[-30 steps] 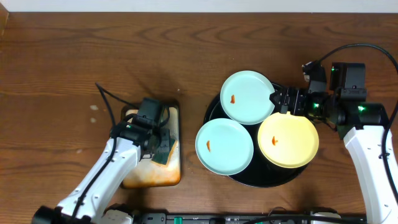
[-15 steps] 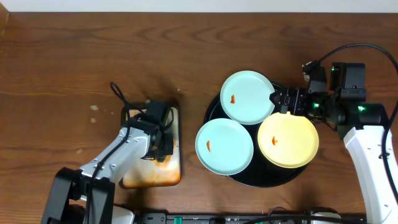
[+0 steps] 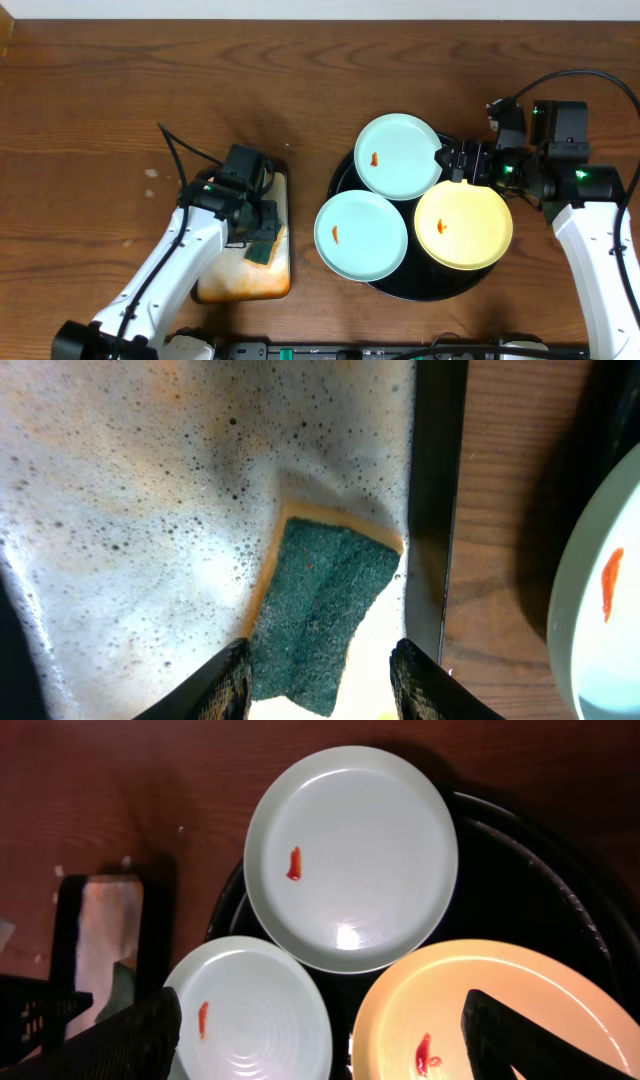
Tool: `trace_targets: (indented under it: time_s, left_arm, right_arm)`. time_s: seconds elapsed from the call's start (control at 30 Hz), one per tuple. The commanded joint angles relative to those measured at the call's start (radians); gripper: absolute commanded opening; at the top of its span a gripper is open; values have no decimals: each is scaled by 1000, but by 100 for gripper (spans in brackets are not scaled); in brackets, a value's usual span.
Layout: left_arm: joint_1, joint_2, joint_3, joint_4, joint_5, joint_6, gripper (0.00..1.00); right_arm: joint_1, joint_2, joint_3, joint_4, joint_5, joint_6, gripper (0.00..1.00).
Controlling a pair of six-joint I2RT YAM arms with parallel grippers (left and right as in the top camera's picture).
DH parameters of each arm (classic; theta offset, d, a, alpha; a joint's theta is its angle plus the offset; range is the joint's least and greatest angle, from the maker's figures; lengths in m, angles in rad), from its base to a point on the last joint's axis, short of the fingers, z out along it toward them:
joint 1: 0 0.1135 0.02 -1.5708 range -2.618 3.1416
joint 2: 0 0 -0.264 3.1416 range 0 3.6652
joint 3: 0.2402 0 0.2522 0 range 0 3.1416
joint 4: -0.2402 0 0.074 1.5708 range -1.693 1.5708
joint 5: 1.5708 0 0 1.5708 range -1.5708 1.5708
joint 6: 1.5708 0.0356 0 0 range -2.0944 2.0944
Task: Clean dirty plates on tray and stack at the side
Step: 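Rub the sponge in the soapy dish with the left gripper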
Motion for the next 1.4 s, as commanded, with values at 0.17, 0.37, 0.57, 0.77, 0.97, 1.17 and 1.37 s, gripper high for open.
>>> trace_targets:
  time_s: [0.17, 0.37, 0.57, 0.77, 0.97, 1.17, 1.37]
  left_arm:
    - [-5, 99, -123, 83, 27, 8, 47]
    - [-9, 193, -139, 137, 54, 53, 11]
    - [-6, 166, -80, 92, 24, 45, 7]
    - [-6, 89, 14, 0, -40, 46, 8]
    - [-6, 51, 15, -1, -84, 47, 46]
    - [-7, 85, -26, 69, -84, 46, 47]
    - [-7, 152, -97, 262, -76, 26, 36]
  right_arm:
    - [10, -4, 17, 0, 13, 3, 88]
    - [10, -4, 17, 5, 13, 3, 88]
    - [10, -4, 17, 4, 13, 3, 88]
    - [10, -4, 17, 4, 13, 3, 88]
    - [10, -4, 17, 3, 13, 3, 88]
    - [10, -4, 17, 3, 13, 3, 88]
    - [10, -4, 17, -2, 13, 3, 88]
